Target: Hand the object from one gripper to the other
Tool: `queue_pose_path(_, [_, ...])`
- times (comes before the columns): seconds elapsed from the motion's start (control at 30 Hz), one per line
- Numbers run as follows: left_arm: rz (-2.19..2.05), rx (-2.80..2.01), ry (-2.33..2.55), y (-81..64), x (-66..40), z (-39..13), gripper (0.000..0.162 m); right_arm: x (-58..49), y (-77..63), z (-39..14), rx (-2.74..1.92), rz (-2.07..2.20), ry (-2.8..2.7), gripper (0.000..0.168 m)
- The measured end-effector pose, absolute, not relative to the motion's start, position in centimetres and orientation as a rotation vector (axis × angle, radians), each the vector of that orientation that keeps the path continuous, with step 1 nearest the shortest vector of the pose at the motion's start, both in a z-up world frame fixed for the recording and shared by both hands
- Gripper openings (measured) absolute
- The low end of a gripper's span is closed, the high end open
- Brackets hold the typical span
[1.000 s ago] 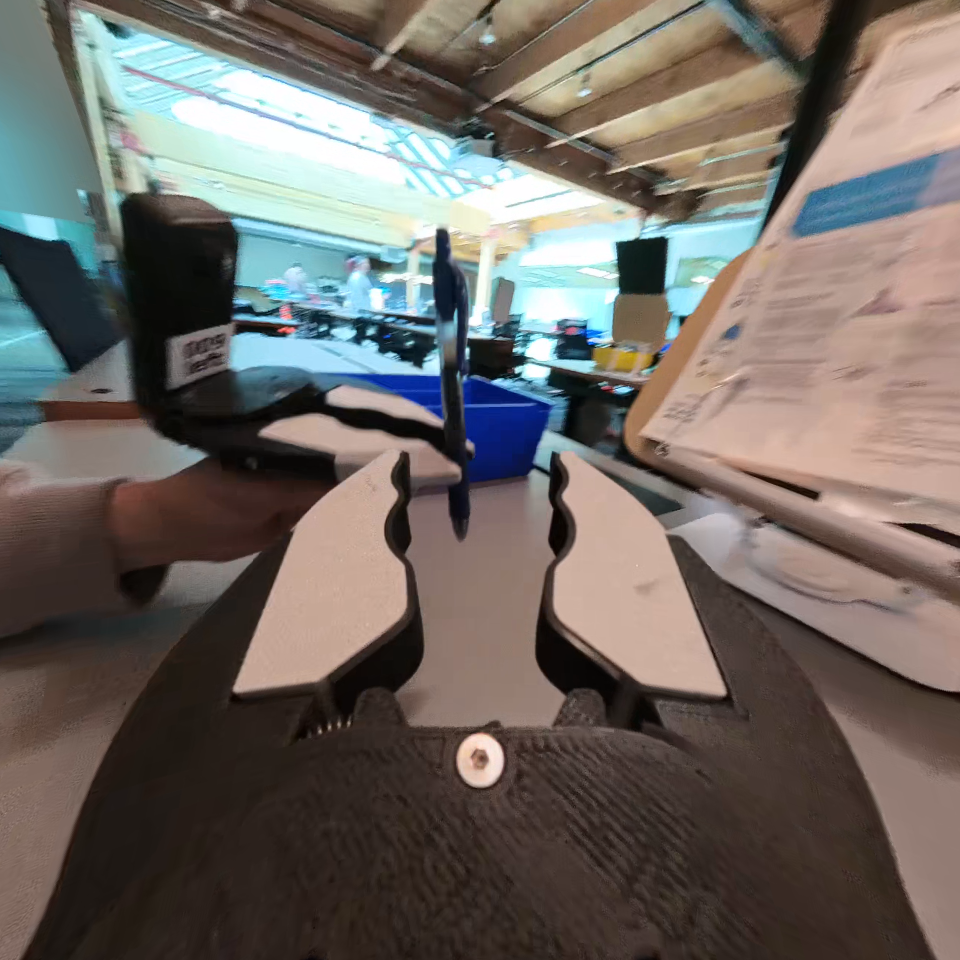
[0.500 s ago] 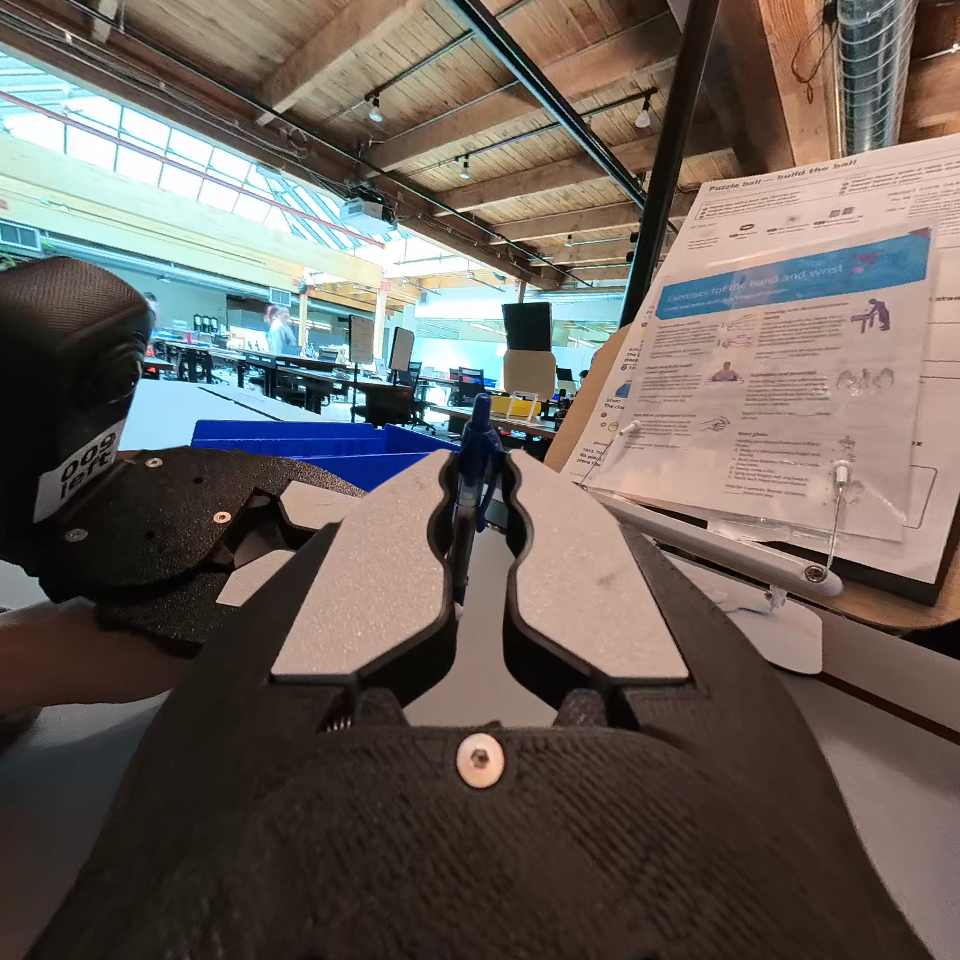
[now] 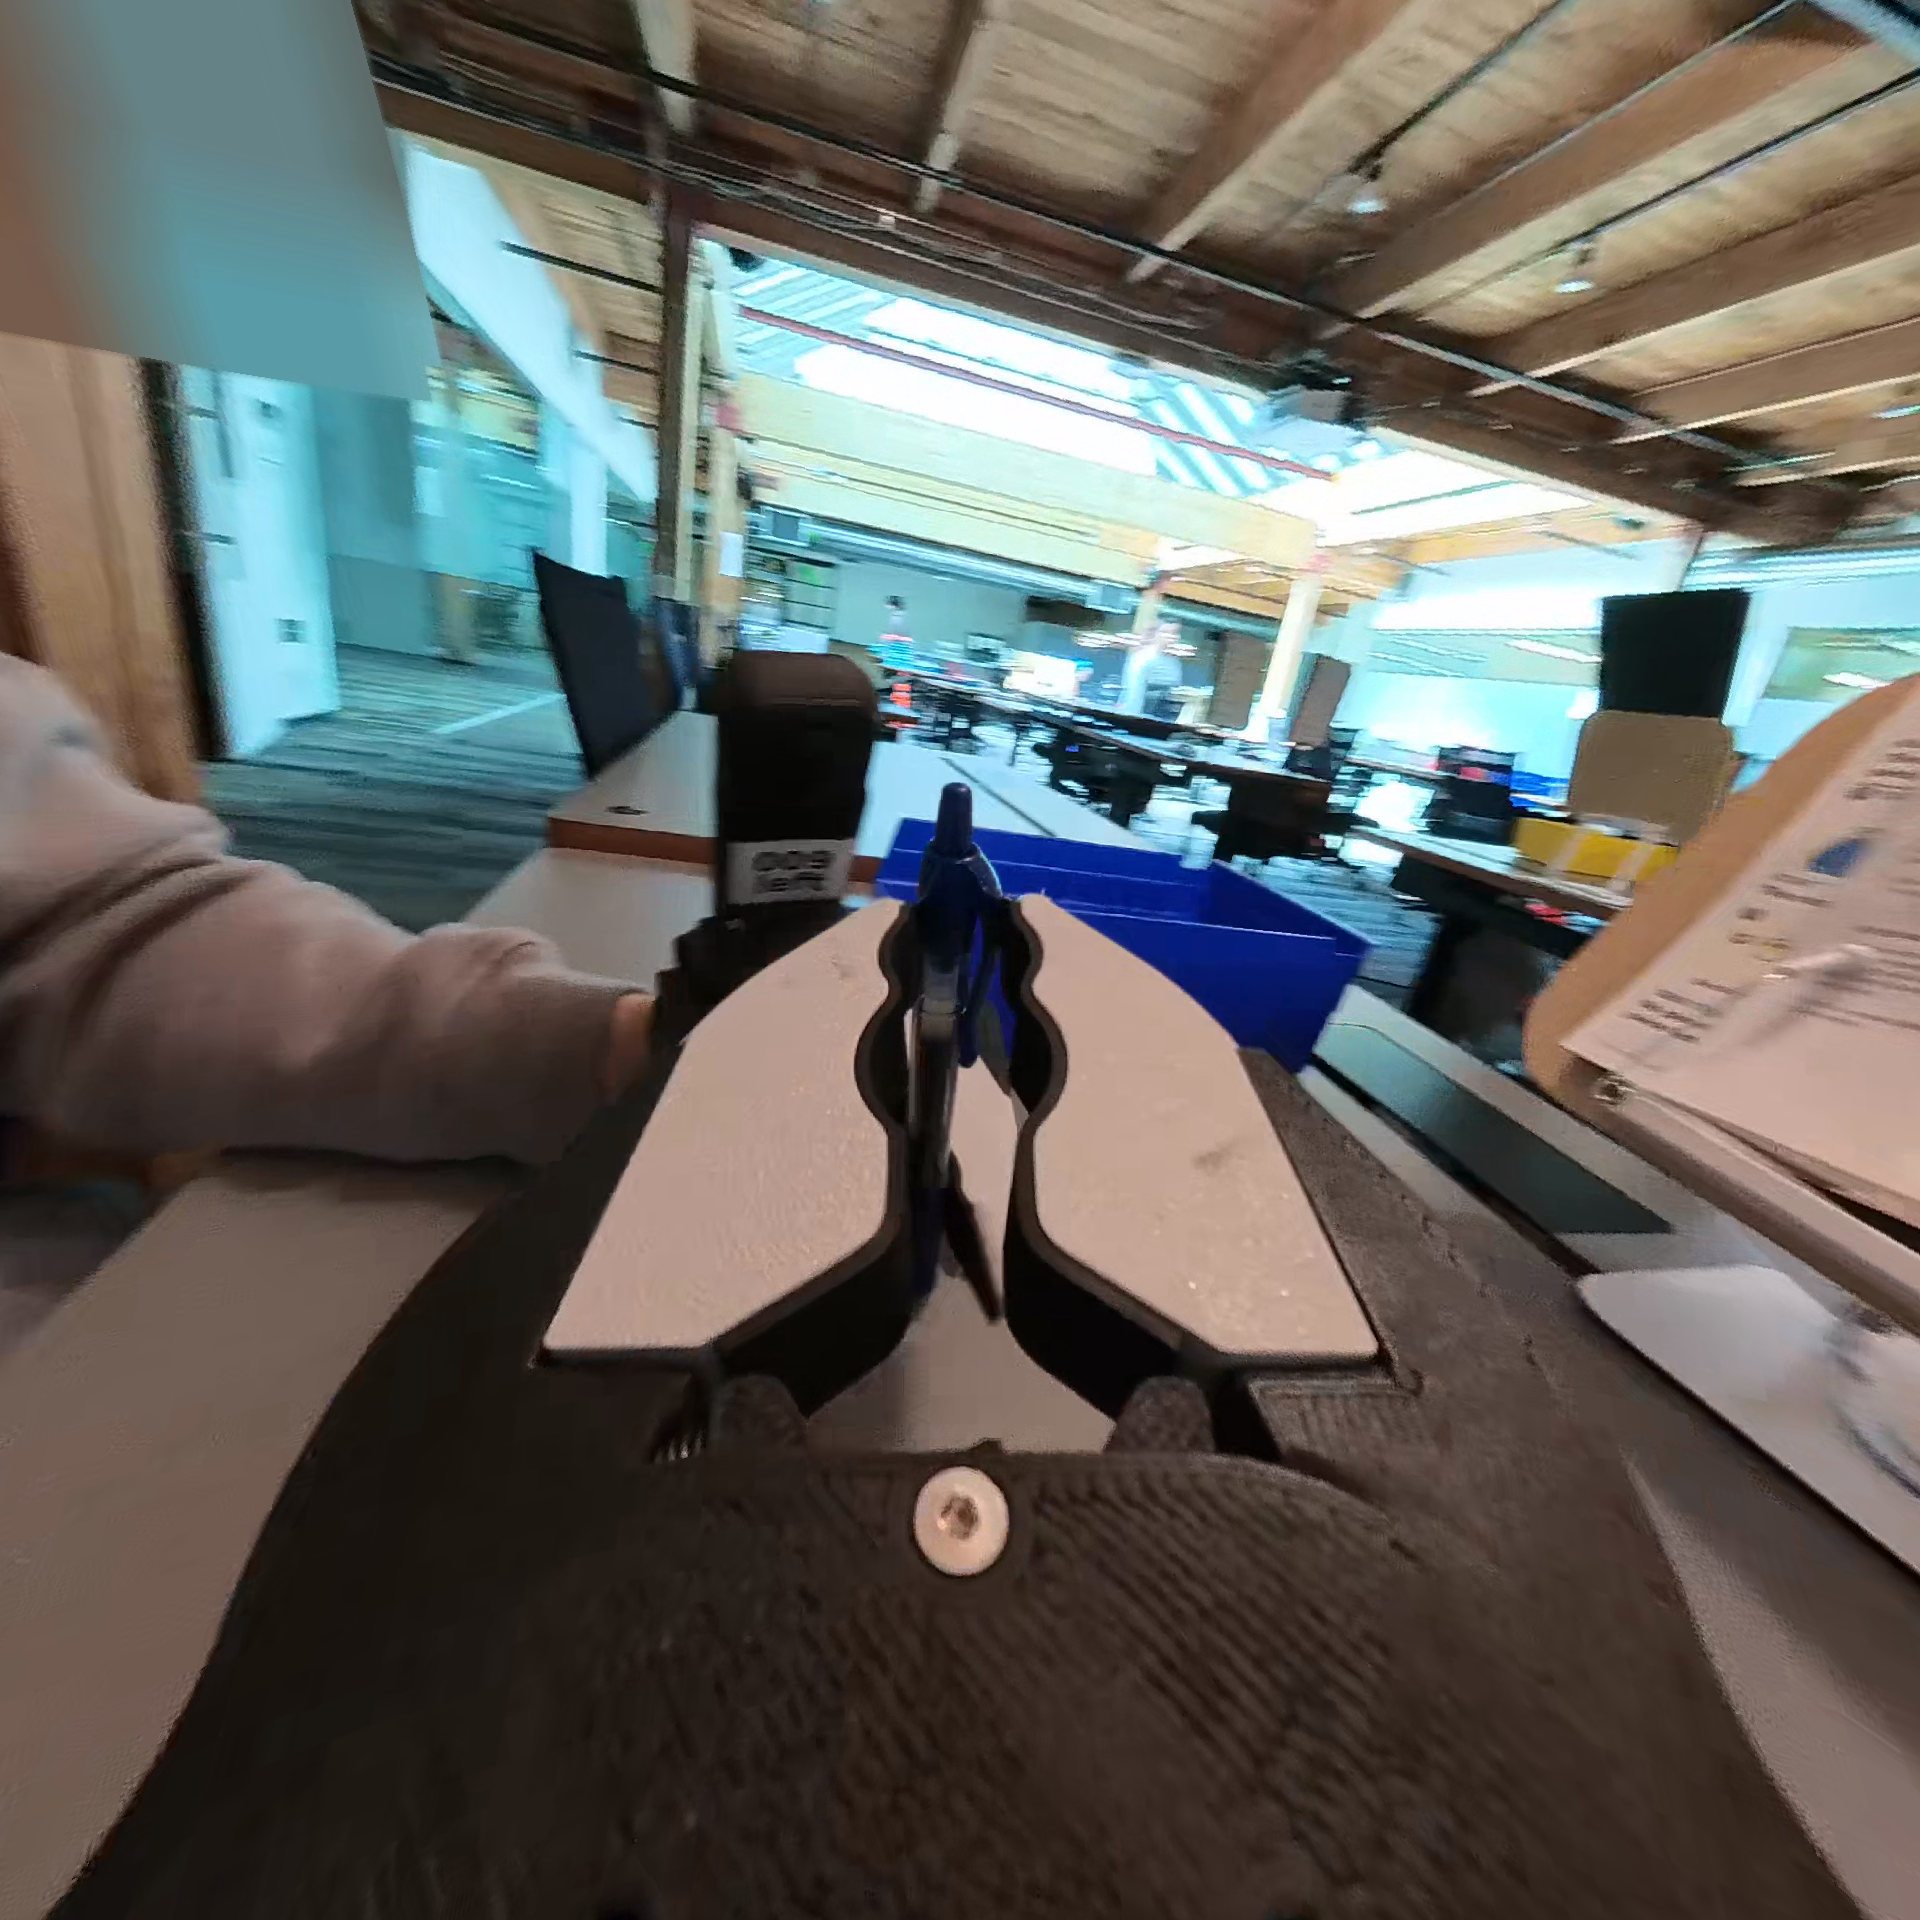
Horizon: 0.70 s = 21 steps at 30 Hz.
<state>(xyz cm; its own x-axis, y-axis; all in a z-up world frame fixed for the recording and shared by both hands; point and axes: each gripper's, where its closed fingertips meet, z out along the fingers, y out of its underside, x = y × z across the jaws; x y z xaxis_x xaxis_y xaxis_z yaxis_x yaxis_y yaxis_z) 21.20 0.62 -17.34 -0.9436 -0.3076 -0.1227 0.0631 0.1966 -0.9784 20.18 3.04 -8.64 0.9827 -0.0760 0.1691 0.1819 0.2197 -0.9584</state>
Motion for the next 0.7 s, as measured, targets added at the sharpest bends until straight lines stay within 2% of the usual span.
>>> queue_pose_path(0.07, [-1.956, -0.207, 2.257, 0.4, 19.8, -16.9, 0.023, 19.6, 2.4, -8.4, -1.318, -0.113, -0.121, 0.015])
queue_pose_path(0.13, [-2.023, -0.184, 2.265, 0.4, 19.3, -16.5, 0.010, 19.5, 2.0, -8.2, -1.297, -0.070, -0.117, 0.015])
queue_pose_path(0.17, [-2.004, -0.192, 2.248, 0.5, 19.6, -16.4, 0.010, 20.0, 2.0, -8.1, -1.288, -0.083, -0.084, 0.015])
queue_pose_path(0.27, [-1.912, -0.312, 2.146, 1.5, 21.7, -16.0, 0.009, 22.2, 1.9, -8.0, -1.222, -0.216, 0.067, 0.017])
queue_pose_path(0.4, [-1.672, -0.493, 1.909, 4.0, 25.3, -15.3, 0.009, 24.3, 2.7, -9.0, -1.255, -0.354, 0.215, 0.034])
queue_pose_path(0.53, [-1.343, -0.464, 1.791, 5.3, 26.7, -15.4, 0.009, 24.6, 2.6, -8.5, -1.169, -0.362, 0.285, 0.035])
queue_pose_path(0.63, [-1.098, -0.361, 1.727, 5.6, 27.1, -15.6, 0.009, 24.9, 1.9, -8.0, -1.122, -0.337, 0.320, 0.030])
queue_pose_path(0.7, [-1.027, -0.319, 1.712, 5.3, 27.1, -15.6, 0.010, 25.0, 1.6, -8.1, -1.129, -0.339, 0.320, 0.011])
